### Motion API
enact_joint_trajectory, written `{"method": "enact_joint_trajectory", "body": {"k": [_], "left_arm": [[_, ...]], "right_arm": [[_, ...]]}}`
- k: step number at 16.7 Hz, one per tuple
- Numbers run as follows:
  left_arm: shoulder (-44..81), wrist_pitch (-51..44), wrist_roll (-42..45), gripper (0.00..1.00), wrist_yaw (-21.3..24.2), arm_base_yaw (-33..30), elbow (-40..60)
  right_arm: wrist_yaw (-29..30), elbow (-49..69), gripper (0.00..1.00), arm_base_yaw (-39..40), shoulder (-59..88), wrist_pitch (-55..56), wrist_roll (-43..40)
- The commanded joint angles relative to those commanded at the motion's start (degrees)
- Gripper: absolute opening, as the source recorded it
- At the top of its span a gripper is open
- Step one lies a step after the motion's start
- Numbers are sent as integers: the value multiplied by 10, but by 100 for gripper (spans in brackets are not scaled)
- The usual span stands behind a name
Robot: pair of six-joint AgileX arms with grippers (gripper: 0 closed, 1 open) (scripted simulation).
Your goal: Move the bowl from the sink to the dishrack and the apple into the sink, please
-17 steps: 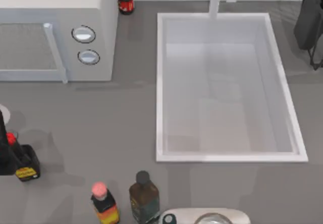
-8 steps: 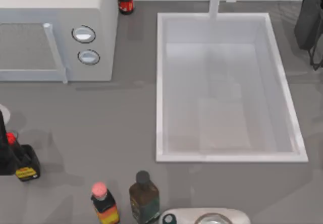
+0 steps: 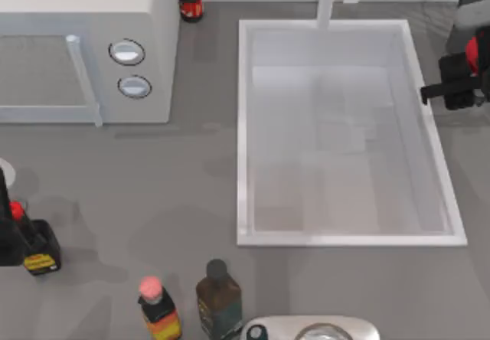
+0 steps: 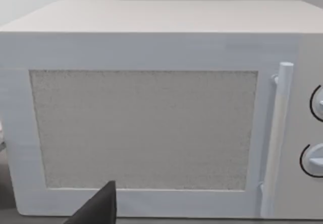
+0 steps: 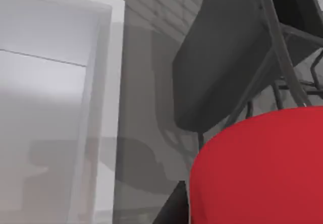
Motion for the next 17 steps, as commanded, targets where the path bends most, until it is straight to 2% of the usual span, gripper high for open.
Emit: {"method": "enact_joint_trajectory", "body": {"k": [4, 8, 11, 17], "left_arm": [[0, 0, 0, 100, 0, 0, 0], [0, 0, 0, 100, 0, 0, 0], [0, 0, 0, 100, 0, 0, 0], [0, 0, 0, 100, 0, 0, 0]], "right_arm": [[71, -39, 0, 108, 9, 217, 36], [122, -70, 0, 189, 10, 367, 63], [141, -82, 0, 219, 9, 417, 73], [142, -81, 0, 220, 10, 422, 74]]}}
